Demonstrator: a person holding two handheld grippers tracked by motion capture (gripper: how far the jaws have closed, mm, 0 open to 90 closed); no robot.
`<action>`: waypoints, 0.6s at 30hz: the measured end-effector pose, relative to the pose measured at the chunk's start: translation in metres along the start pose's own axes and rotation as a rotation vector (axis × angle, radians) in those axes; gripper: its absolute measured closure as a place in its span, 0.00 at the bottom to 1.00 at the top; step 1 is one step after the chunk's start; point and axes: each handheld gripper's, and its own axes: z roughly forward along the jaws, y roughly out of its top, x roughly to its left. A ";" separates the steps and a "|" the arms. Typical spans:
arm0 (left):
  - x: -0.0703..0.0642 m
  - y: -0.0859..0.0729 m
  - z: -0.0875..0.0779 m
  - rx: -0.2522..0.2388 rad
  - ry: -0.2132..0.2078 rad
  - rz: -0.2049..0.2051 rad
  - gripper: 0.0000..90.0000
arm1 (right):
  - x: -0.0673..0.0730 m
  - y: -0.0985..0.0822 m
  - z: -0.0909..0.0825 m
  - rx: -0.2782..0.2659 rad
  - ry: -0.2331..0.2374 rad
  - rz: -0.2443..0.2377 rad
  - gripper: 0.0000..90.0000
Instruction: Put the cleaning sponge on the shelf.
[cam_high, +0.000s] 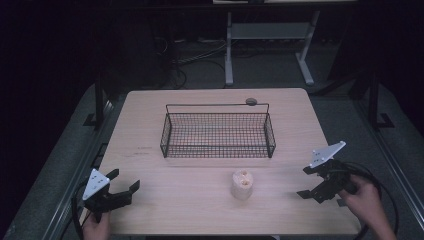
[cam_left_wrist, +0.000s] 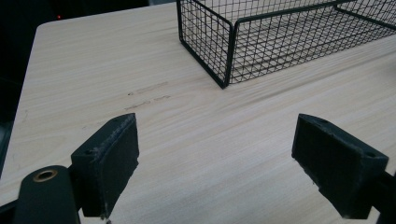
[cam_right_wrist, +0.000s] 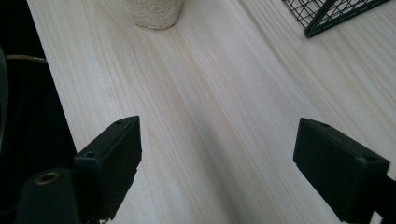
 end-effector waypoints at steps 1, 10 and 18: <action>0.000 0.000 0.000 0.000 0.001 0.000 0.16 | 0.000 0.001 0.000 0.001 0.000 -0.001 0.16; 0.000 0.000 0.000 -0.005 0.001 -0.003 0.16 | 0.003 0.010 0.001 0.015 0.006 -0.035 0.16; 0.001 0.000 -0.001 -0.006 0.000 -0.002 0.16 | 0.007 0.019 0.003 0.032 0.027 -0.054 0.16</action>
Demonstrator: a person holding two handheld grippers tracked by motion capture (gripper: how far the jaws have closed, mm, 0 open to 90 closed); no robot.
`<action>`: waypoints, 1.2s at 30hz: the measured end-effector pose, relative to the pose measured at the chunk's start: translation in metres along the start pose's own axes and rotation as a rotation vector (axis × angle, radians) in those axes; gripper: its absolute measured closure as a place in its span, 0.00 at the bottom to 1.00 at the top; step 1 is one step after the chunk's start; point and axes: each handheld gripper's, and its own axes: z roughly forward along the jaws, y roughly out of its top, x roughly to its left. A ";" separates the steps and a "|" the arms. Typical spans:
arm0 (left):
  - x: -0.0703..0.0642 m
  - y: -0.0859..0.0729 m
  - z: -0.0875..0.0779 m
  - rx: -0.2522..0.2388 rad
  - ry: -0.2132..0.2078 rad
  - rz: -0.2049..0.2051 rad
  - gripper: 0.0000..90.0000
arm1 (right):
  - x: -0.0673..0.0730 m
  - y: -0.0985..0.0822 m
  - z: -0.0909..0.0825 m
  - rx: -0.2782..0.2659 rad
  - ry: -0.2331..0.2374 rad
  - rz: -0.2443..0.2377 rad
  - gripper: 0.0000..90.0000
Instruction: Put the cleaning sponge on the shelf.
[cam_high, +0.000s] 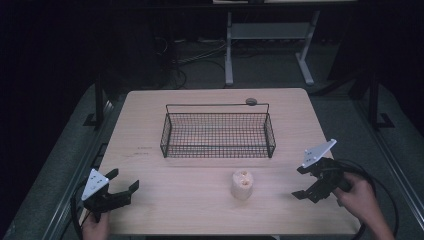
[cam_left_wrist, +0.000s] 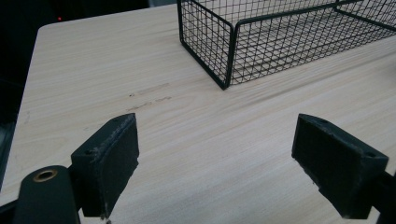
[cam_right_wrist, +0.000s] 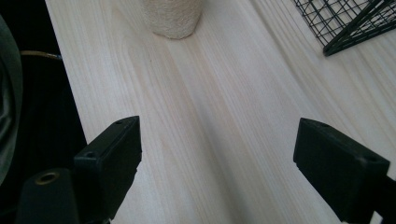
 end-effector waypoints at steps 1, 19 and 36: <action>0.000 0.000 0.000 0.000 0.000 0.001 0.16 | 0.001 0.002 0.000 0.001 0.001 -0.001 0.16; 0.001 0.000 -0.001 -0.006 -0.003 -0.001 0.16 | 0.013 0.035 0.009 0.013 0.004 -0.038 0.16; 0.002 0.000 -0.001 -0.006 -0.001 0.000 0.16 | 0.027 0.064 0.028 0.043 0.017 -0.087 0.16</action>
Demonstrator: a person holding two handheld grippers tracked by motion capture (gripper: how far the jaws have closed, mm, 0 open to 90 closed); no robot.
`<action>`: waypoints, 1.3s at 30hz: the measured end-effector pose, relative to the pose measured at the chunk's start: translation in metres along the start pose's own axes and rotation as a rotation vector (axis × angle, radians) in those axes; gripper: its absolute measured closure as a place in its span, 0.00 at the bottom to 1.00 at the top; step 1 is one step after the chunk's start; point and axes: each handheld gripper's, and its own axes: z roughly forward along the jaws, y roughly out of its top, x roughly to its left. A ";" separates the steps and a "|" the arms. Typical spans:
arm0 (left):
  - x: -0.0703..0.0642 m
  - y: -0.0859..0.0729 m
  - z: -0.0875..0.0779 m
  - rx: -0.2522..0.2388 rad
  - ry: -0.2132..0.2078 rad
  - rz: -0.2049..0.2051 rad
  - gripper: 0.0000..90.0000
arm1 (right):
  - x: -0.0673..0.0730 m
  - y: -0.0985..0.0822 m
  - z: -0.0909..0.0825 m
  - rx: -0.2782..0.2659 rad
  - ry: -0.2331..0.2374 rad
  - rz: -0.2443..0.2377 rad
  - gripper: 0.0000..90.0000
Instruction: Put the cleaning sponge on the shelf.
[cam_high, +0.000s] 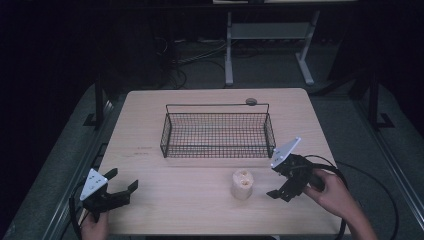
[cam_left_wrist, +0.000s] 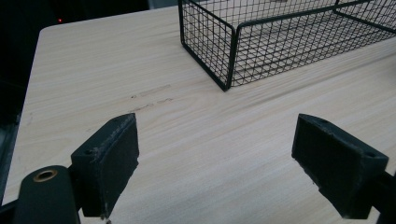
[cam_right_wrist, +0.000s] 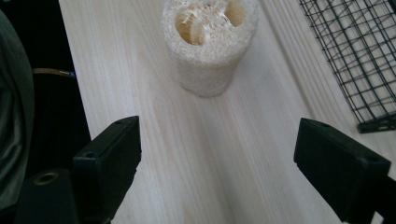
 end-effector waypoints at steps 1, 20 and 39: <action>0.000 0.000 0.000 0.000 0.001 -0.001 0.16 | 0.000 0.002 0.001 0.003 0.000 -0.001 0.16; 0.002 0.000 0.000 -0.002 0.001 -0.007 0.16 | -0.001 0.028 0.018 0.037 0.029 -0.034 0.16; 0.003 0.000 0.000 -0.007 -0.001 -0.012 0.16 | 0.000 0.055 0.037 0.079 0.045 -0.079 0.17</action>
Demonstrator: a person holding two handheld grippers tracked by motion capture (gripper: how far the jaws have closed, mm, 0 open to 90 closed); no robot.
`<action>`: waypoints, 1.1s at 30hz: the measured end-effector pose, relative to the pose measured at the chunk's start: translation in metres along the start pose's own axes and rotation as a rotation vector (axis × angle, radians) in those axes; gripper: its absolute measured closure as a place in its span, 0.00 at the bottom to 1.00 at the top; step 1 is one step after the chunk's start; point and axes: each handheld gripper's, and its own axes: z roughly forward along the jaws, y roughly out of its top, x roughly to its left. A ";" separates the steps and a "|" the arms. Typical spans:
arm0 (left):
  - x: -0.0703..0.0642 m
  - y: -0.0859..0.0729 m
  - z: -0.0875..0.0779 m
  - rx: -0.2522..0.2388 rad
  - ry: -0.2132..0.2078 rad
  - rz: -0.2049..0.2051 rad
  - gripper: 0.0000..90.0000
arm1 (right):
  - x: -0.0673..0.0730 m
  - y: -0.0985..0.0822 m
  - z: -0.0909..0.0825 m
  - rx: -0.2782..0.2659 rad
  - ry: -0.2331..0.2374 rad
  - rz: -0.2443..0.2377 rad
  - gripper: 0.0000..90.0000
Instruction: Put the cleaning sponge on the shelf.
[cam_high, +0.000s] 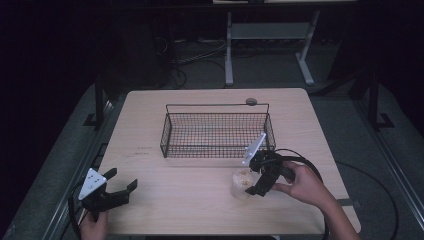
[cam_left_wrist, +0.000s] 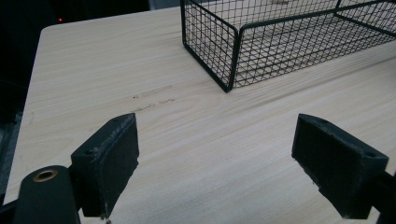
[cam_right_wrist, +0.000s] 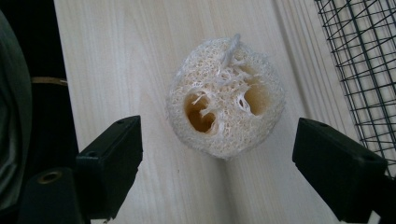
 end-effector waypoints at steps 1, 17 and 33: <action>0.000 0.000 0.000 0.000 0.000 -0.001 0.16 | 0.000 0.001 0.001 0.004 0.002 0.002 0.17; 0.001 0.000 0.000 0.002 -0.001 -0.005 0.16 | -0.002 0.011 0.014 0.029 0.014 -0.005 0.23; 0.002 0.001 -0.001 -0.006 0.001 -0.006 0.16 | -0.006 0.016 0.020 0.041 0.028 -0.011 0.30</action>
